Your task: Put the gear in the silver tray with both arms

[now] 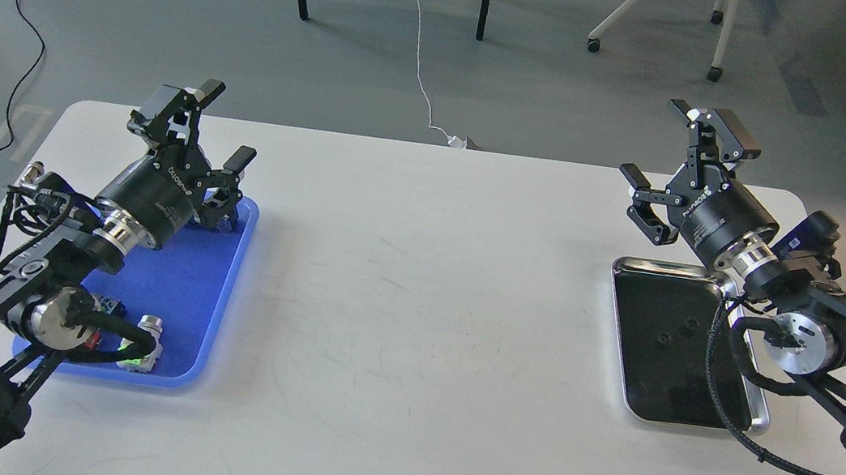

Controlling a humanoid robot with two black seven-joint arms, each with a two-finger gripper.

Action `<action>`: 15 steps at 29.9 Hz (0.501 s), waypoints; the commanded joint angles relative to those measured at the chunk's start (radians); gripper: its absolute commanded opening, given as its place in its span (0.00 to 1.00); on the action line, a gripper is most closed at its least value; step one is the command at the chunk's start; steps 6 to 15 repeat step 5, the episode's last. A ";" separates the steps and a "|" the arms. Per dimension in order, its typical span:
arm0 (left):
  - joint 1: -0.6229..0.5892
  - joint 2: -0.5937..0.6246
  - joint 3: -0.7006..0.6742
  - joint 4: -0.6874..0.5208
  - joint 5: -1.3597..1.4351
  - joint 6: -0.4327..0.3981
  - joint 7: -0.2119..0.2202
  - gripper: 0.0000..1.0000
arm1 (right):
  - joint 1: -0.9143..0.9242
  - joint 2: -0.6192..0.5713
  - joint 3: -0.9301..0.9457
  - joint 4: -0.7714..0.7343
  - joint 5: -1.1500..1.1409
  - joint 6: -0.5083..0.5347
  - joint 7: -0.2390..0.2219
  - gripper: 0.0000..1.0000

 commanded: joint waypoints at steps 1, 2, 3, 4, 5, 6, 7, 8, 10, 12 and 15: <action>0.001 0.000 -0.001 -0.003 0.000 -0.002 0.000 0.98 | -0.015 0.007 0.042 0.022 0.001 -0.002 0.000 0.99; 0.001 0.000 -0.001 -0.003 0.000 0.000 0.000 0.98 | -0.027 0.007 0.048 0.025 0.001 0.001 0.000 0.99; 0.001 0.000 -0.001 -0.003 0.000 0.000 0.000 0.98 | -0.036 0.008 0.054 0.025 0.001 0.003 0.000 0.99; 0.001 0.000 0.001 -0.003 0.000 -0.002 0.000 0.98 | -0.041 0.013 0.057 0.025 0.000 0.001 0.000 0.99; 0.001 -0.002 0.001 -0.003 0.000 0.000 0.000 0.98 | -0.041 0.016 0.057 0.025 0.000 0.003 0.000 0.99; 0.001 -0.002 0.001 -0.003 0.000 0.000 0.000 0.98 | -0.041 0.016 0.057 0.025 0.000 0.003 0.000 0.99; 0.001 -0.002 0.001 -0.003 0.000 0.000 0.000 0.98 | -0.041 0.016 0.057 0.025 0.000 0.003 0.000 0.99; 0.001 -0.002 0.001 -0.003 0.000 0.000 0.000 0.98 | -0.041 0.016 0.057 0.025 0.000 0.003 0.000 0.99; 0.001 -0.002 0.001 -0.003 0.000 0.000 0.000 0.98 | -0.041 0.016 0.057 0.025 0.000 0.003 0.000 0.99; 0.001 -0.002 0.001 -0.003 0.000 0.000 0.000 0.98 | -0.041 0.016 0.057 0.025 0.000 0.003 0.000 0.99; 0.001 -0.002 0.001 -0.003 0.000 0.000 0.000 0.98 | -0.041 0.016 0.057 0.025 0.000 0.003 0.000 0.99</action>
